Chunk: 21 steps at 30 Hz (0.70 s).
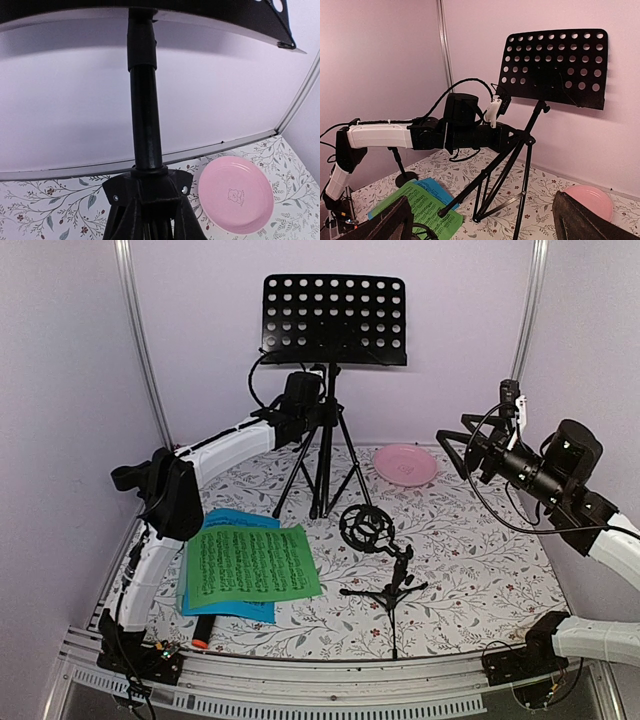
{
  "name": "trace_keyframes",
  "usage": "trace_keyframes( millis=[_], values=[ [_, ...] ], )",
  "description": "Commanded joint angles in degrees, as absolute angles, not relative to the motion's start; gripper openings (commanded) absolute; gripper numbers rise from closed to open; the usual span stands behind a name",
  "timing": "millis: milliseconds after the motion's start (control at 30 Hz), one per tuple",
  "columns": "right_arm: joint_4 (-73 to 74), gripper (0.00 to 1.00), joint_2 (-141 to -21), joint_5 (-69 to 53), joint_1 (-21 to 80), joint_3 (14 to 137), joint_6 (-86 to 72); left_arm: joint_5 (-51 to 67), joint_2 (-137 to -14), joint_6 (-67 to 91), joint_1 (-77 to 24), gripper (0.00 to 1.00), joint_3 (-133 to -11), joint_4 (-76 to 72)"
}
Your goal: Pack up the instrument practice props
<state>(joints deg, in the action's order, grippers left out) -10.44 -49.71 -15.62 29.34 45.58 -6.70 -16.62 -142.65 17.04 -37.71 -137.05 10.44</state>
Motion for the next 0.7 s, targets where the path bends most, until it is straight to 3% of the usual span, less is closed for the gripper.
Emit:
trace_keyframes(
  millis=[0, 400, 667],
  values=[
    [-12.25, 0.99, -50.97, -15.23, 29.8, 47.28, -7.01, -16.05, -136.14, 12.31, -39.95, 0.0, -127.66, 1.16],
    [-14.14, 0.99, -52.27, -16.51, 29.82, 46.12, -6.51, -19.16, -119.62, 3.86, -44.86, 0.0, -107.97, -13.41],
    [-16.39, 0.99, -59.9, -10.91, 29.84, 49.2, -6.85, -18.48, -115.75, -0.26, -47.38, 0.0, -104.48, -18.99]
  ],
)
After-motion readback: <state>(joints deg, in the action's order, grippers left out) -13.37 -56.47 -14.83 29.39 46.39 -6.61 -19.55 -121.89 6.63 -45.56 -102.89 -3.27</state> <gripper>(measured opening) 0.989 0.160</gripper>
